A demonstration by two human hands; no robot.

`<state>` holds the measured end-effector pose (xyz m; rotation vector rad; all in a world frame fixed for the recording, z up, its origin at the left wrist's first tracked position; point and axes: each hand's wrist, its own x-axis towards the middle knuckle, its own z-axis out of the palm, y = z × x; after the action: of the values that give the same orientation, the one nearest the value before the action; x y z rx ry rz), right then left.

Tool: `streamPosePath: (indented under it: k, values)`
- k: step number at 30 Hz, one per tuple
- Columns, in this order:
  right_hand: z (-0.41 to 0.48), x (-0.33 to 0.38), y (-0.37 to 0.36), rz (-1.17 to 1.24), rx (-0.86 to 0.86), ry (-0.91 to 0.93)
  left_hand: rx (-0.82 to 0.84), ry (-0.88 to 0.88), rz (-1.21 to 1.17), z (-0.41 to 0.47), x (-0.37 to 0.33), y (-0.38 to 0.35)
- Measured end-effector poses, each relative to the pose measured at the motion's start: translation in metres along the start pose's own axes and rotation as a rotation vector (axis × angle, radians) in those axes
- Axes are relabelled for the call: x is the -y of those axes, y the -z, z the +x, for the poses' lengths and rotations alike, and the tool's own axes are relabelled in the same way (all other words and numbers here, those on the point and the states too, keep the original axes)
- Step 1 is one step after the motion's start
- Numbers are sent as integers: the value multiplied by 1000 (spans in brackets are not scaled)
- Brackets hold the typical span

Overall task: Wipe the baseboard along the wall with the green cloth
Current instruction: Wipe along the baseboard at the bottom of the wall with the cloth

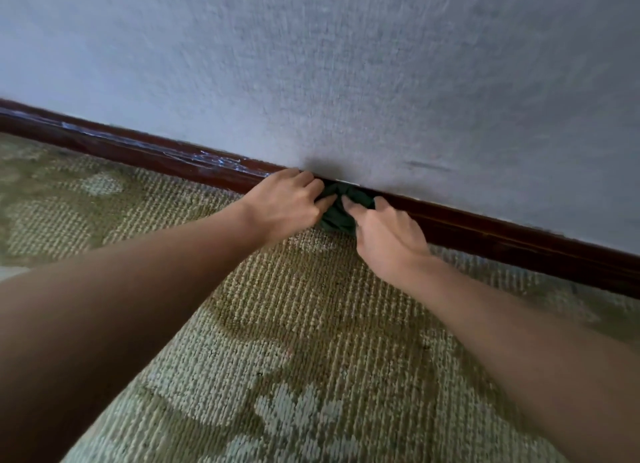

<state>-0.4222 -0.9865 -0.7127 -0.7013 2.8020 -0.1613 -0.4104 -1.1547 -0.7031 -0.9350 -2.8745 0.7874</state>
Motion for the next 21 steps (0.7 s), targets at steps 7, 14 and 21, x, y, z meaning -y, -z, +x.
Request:
streamPosePath:
  k: [7,14,21]
  values:
    - [0,-1,-12,-15,-67,19,45,70,-8,3,-12,4]
    - [2,-11,-7,-73,-108,132,67,111,-21,7,-16,10]
    - [3,-9,-12,-33,-117,170,132,196,-46,7,-17,13]
